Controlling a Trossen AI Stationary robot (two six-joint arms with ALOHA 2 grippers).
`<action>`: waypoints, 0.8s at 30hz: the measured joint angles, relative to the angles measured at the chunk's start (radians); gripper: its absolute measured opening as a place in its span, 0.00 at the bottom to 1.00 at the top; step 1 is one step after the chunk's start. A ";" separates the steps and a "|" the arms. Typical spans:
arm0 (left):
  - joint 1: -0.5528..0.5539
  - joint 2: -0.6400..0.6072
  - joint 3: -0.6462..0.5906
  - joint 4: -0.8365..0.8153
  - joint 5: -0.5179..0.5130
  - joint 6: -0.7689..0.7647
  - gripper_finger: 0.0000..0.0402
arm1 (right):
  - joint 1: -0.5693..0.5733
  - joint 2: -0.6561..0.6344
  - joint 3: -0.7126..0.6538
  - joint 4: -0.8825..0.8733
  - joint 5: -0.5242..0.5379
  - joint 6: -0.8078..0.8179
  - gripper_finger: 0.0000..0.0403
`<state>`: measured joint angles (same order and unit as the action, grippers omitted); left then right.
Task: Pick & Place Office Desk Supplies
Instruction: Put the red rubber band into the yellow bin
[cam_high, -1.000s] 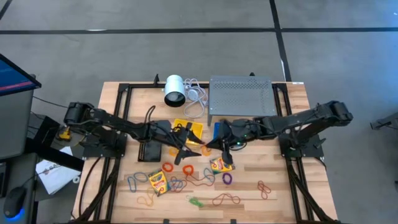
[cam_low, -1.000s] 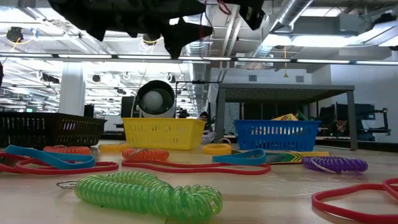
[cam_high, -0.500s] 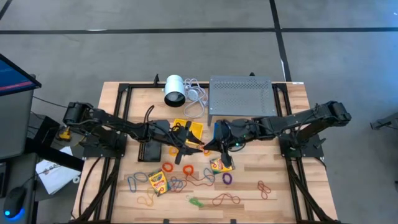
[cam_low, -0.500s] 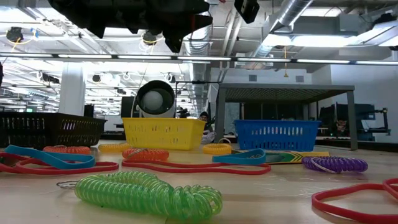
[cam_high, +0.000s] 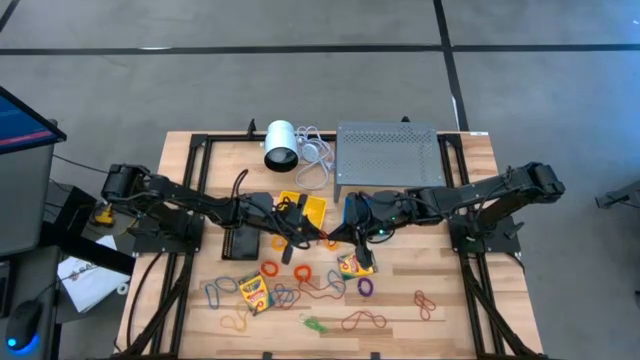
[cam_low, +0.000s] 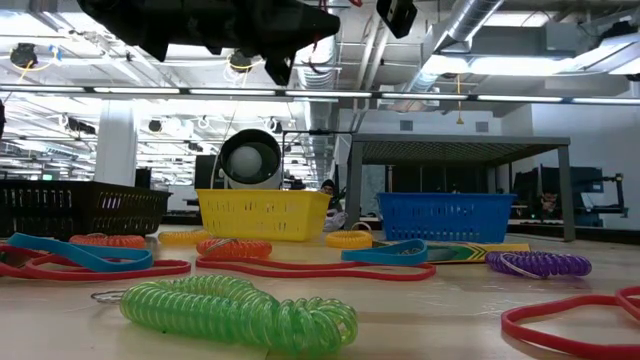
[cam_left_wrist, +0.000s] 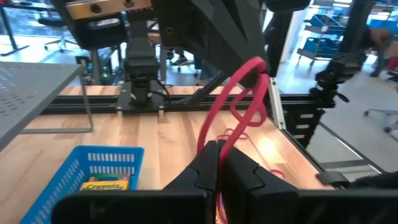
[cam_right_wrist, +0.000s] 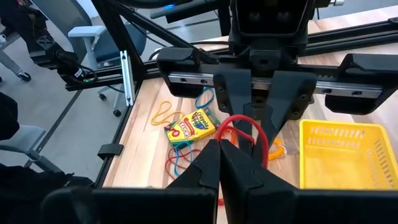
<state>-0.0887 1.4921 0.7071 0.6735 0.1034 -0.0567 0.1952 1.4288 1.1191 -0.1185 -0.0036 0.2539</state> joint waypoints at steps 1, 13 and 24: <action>0.000 0.000 0.000 0.000 -0.009 0.000 0.00 | 0.000 0.000 0.000 0.000 0.000 0.000 0.00; 0.000 -0.035 -0.001 -0.050 -0.114 -0.003 0.00 | -0.021 -0.004 0.000 0.033 0.003 0.008 0.28; 0.000 -0.182 -0.001 -0.198 -0.196 -0.003 0.00 | -0.076 -0.069 0.000 0.053 0.004 0.053 0.56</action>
<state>-0.0887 1.3097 0.7063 0.4758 -0.0928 -0.0599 0.1192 1.3599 1.1194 -0.0651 0.0002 0.3065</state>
